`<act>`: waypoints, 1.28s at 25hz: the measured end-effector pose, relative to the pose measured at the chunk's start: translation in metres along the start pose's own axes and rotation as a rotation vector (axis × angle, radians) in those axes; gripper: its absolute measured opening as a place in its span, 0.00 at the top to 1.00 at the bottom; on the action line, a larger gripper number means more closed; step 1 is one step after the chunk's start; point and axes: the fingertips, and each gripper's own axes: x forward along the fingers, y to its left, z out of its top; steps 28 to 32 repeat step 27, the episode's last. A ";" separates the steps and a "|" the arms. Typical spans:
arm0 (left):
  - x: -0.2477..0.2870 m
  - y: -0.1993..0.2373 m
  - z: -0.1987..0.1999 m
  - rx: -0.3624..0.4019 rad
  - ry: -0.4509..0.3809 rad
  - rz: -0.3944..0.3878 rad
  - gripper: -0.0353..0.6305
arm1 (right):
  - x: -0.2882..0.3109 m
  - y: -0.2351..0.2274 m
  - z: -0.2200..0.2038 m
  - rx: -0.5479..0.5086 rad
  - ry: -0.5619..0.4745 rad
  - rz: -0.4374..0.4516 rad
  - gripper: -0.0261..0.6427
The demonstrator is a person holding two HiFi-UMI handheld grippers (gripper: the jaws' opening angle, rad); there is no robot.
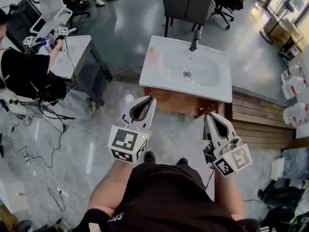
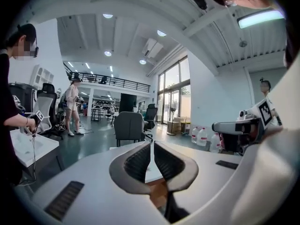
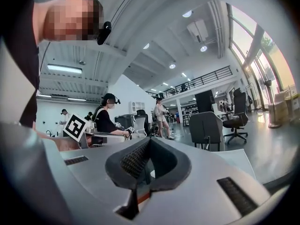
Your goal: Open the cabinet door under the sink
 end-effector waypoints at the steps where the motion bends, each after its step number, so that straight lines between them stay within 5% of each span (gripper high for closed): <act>1: 0.000 0.002 0.002 -0.005 -0.004 0.016 0.89 | -0.001 -0.004 0.001 0.003 -0.007 -0.004 0.94; 11: 0.027 -0.056 0.027 0.061 -0.012 0.060 0.89 | -0.036 -0.058 0.016 -0.029 -0.017 0.025 0.94; 18: 0.044 -0.088 0.021 0.039 0.020 0.083 0.89 | -0.055 -0.082 0.008 0.004 0.002 0.047 0.94; 32: 0.057 -0.102 0.021 0.034 0.026 0.084 0.89 | -0.070 -0.111 0.007 0.002 0.000 0.026 0.94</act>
